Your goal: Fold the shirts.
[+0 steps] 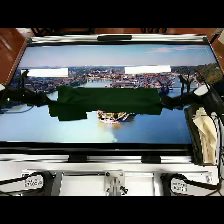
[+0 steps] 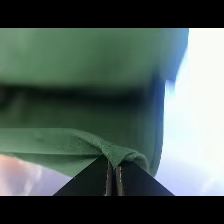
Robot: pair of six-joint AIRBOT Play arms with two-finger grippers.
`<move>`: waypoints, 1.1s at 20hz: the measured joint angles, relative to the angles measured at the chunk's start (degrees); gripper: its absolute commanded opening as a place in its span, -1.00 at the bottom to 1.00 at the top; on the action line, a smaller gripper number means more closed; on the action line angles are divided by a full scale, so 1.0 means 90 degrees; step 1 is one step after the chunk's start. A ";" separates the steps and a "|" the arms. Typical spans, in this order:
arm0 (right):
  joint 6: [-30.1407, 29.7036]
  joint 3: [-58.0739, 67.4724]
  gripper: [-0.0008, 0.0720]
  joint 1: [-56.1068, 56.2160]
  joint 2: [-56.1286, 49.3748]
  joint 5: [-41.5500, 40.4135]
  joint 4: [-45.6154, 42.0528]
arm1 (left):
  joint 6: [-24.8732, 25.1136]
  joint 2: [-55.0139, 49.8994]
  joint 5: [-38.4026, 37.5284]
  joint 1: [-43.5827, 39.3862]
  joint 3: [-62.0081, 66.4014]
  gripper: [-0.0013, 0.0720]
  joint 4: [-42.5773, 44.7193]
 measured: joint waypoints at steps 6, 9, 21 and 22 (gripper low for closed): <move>0.0369 0.1520 -0.81 0.0379 -0.1316 -0.0736 -0.0070 | -0.0223 -0.1593 0.0039 -0.0160 0.1875 -0.88 -0.0464; 0.0503 0.1991 -0.81 0.0505 -0.1870 -0.0979 -0.0066 | -0.0544 -0.2336 0.0080 -0.0214 0.2455 -0.89 -0.0539; 0.0624 0.2314 0.87 0.0119 -0.1768 -0.0559 -0.0699 | -0.1370 -0.3157 -0.0639 -0.0078 0.3364 0.69 -0.0600; 0.0699 0.2314 0.87 -0.0022 -0.1766 -0.0413 -0.0690 | -0.1430 -0.3155 -0.0782 -0.0056 0.3446 0.69 -0.0602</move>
